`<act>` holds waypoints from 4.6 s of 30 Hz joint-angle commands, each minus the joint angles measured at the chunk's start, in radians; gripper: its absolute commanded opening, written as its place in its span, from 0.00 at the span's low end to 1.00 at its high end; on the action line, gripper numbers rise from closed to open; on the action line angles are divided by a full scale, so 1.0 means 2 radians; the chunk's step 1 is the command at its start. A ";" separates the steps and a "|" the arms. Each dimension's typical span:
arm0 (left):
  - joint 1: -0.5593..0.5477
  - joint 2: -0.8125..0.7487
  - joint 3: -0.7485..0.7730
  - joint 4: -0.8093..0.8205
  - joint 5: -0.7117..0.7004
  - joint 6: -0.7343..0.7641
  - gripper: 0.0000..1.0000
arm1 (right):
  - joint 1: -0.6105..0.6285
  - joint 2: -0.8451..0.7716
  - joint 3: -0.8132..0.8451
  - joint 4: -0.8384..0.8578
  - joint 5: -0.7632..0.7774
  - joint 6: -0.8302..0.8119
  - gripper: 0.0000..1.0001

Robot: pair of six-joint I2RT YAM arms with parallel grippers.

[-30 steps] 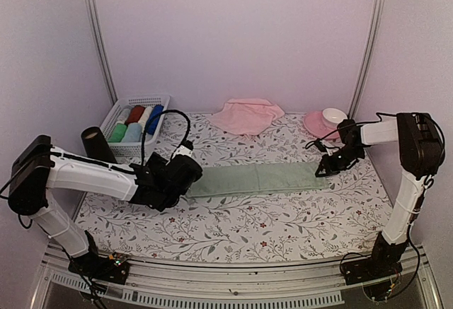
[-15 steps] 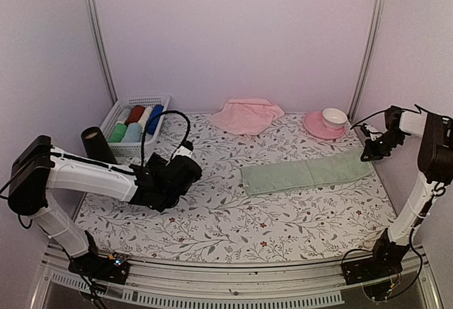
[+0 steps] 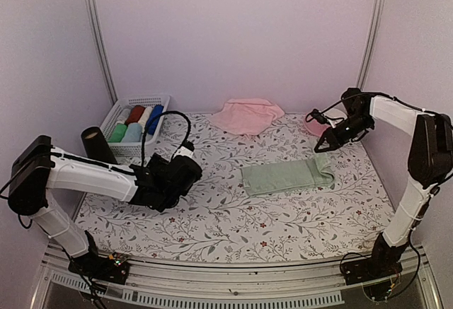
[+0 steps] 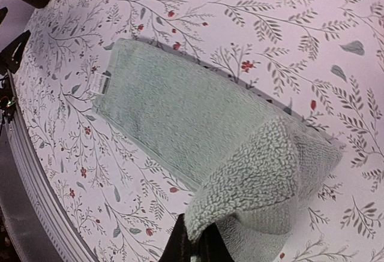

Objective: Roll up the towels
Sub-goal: Fold the towel at the center of the board, then smooth out the towel at the center of the board.

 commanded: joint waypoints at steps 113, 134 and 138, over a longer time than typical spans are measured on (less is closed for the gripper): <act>0.012 0.320 0.322 -0.076 0.506 -0.042 0.00 | 0.050 0.207 0.060 0.124 0.015 0.045 0.20; 0.038 0.257 0.378 -0.066 0.464 -0.022 0.69 | 0.051 0.148 0.050 0.132 -0.029 0.031 0.15; 0.047 0.272 0.397 -0.064 0.472 -0.023 0.57 | 0.051 0.129 0.044 0.136 -0.053 0.027 0.14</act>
